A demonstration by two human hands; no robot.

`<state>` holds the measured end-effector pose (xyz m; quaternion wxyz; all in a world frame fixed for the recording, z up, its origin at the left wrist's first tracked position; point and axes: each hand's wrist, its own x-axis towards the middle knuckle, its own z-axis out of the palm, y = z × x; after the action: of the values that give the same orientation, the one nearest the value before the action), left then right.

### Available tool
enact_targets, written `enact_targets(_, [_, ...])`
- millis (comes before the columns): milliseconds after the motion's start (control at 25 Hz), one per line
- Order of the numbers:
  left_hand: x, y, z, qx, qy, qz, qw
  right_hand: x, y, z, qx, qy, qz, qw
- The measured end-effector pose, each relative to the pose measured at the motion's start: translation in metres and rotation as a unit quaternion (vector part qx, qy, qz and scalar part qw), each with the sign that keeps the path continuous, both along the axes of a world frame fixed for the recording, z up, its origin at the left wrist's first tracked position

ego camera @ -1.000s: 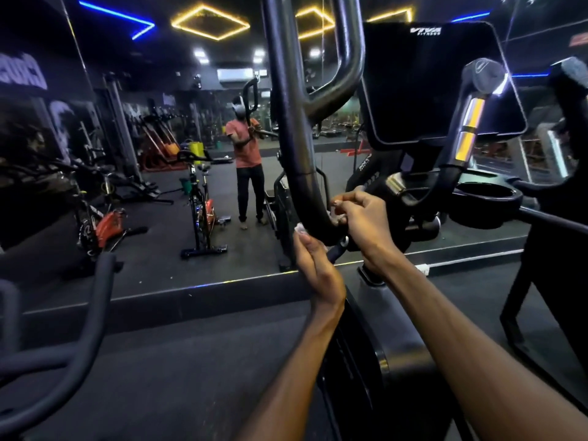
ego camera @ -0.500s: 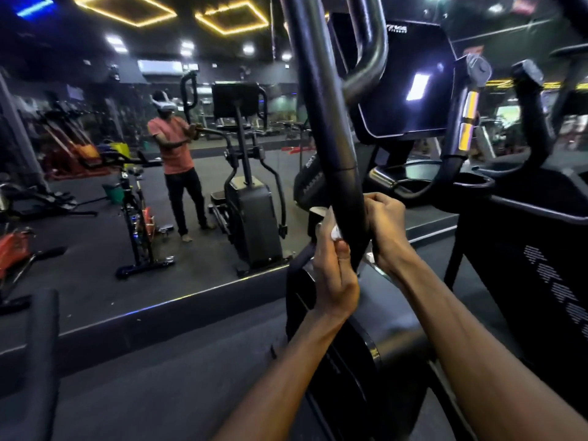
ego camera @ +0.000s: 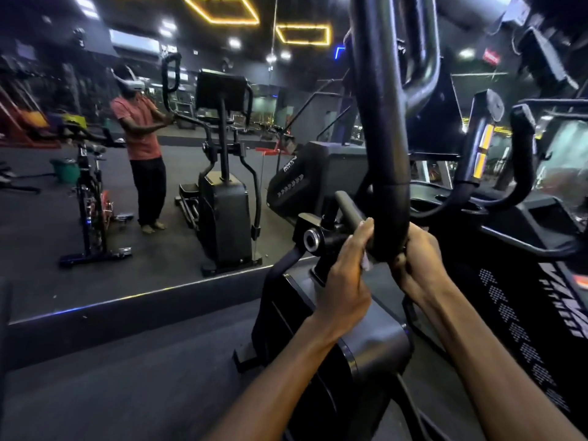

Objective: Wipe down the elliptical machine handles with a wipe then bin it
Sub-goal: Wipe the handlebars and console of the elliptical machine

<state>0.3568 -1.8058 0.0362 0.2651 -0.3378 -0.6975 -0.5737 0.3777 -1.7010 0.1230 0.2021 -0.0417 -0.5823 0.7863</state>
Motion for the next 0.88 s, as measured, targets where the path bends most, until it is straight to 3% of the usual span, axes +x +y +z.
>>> enact_targets(80, [-0.003,-0.001,0.003,0.002,-0.006,-0.002,1.0,-0.003,0.002,-0.004,-0.006,0.0,-0.011,1.0])
enact_targets(200, [-0.011,0.005,0.001,0.0,0.065,0.022,0.998,-0.007,0.002,-0.006,0.004,0.006,-0.021,1.0])
enact_targets(480, [-0.063,-0.002,0.002,-0.037,0.123,-0.029,0.991,-0.011,-0.009,-0.013,0.061,0.008,-0.05,0.997])
enact_targets(640, [-0.106,-0.008,0.009,-0.069,0.143,-0.043,0.986,-0.019,-0.005,-0.031,-0.035,-0.036,-0.036,0.998])
enact_targets(800, [-0.126,-0.004,0.013,-0.109,0.203,-0.067,0.971,-0.035,-0.001,-0.035,-0.047,0.016,-0.014,0.999])
enact_targets(880, [-0.144,-0.004,0.013,-0.107,0.198,-0.069,0.972,-0.039,-0.001,-0.04,-0.097,0.017,0.007,0.995])
